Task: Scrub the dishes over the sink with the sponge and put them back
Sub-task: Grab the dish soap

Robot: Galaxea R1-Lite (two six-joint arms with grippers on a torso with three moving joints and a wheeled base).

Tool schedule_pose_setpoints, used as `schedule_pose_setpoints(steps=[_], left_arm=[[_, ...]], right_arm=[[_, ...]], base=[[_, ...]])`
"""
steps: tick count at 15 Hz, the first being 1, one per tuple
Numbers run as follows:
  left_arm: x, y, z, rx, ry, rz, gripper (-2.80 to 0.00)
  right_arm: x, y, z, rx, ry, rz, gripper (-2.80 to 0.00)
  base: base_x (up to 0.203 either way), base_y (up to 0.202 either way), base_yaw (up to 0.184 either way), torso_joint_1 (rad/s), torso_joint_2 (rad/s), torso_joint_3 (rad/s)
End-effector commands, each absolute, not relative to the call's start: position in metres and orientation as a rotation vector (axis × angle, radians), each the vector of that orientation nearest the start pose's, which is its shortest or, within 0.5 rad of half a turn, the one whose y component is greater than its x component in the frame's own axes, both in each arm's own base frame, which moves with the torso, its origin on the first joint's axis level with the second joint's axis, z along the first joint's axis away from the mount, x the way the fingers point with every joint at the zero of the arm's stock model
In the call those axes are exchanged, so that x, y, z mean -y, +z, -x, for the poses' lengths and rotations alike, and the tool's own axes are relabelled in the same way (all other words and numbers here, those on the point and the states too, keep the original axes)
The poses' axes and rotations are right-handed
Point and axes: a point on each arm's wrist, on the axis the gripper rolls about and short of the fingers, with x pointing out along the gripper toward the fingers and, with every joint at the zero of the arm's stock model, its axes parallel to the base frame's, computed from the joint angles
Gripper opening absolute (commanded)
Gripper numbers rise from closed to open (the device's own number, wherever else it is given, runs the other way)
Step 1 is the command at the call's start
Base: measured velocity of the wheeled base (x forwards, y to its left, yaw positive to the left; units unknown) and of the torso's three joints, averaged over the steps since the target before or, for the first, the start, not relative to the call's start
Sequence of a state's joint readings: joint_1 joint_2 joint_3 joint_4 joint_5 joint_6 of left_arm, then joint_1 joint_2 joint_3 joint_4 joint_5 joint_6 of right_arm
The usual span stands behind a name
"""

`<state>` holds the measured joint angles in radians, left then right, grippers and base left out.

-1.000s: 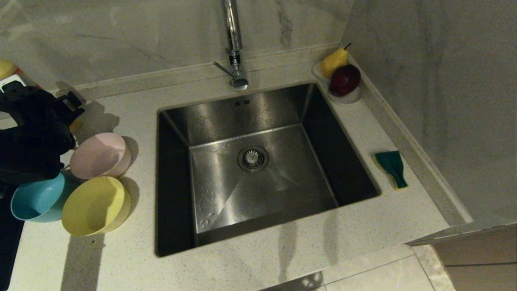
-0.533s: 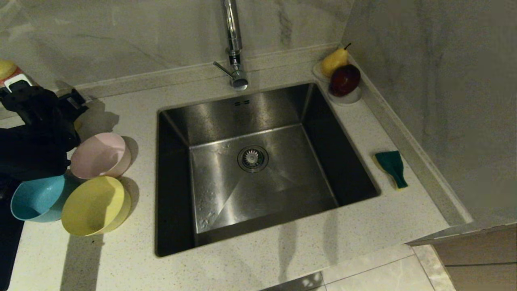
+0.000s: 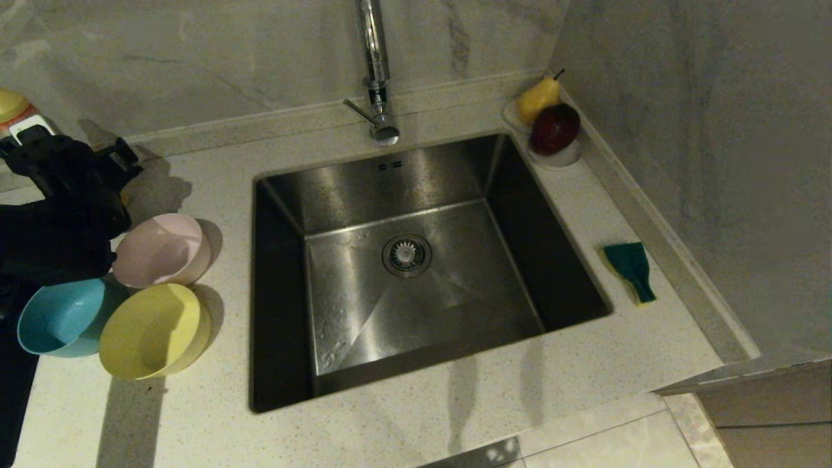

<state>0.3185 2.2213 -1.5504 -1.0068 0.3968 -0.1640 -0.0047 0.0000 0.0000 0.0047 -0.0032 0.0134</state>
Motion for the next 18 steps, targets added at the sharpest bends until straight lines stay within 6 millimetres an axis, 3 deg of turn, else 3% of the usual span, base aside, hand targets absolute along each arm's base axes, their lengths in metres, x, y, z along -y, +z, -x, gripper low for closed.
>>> schedule_pose_setpoints(steps=[1, 5, 11, 14, 18], left_arm=[[-0.153, 0.220, -0.436, 0.401, 0.681, 0.169, -2.80], [-0.154, 0.214, -0.439, 0.390, 0.683, 0.166, -2.80], [-0.153, 0.227, -0.435, 0.419, 0.680, 0.167, -2.80], [-0.148, 0.256, -0.421, 0.474, 0.673, 0.170, -2.80], [-0.134, 0.315, -0.376, 0.547, 0.663, 0.178, -2.80]], right_arm=[[0.000, 0.075, 0.023, -0.005, -0.008, -0.014, -2.80], [0.000, 0.075, 0.023, -0.005, -0.008, -0.014, -2.80], [0.000, 0.075, 0.023, -0.005, -0.008, -0.014, -2.80], [0.000, 0.075, 0.023, -0.005, -0.008, -0.014, -2.80], [0.000, 0.075, 0.023, -0.005, -0.008, -0.014, -2.80]], base=[[0.000, 0.000, 0.000, 0.000, 0.00, 0.000], [0.000, 0.000, 0.000, 0.000, 0.00, 0.000], [0.000, 0.000, 0.000, 0.000, 0.00, 0.000], [0.000, 0.000, 0.000, 0.000, 0.00, 0.000], [0.000, 0.000, 0.000, 0.000, 0.00, 0.000]])
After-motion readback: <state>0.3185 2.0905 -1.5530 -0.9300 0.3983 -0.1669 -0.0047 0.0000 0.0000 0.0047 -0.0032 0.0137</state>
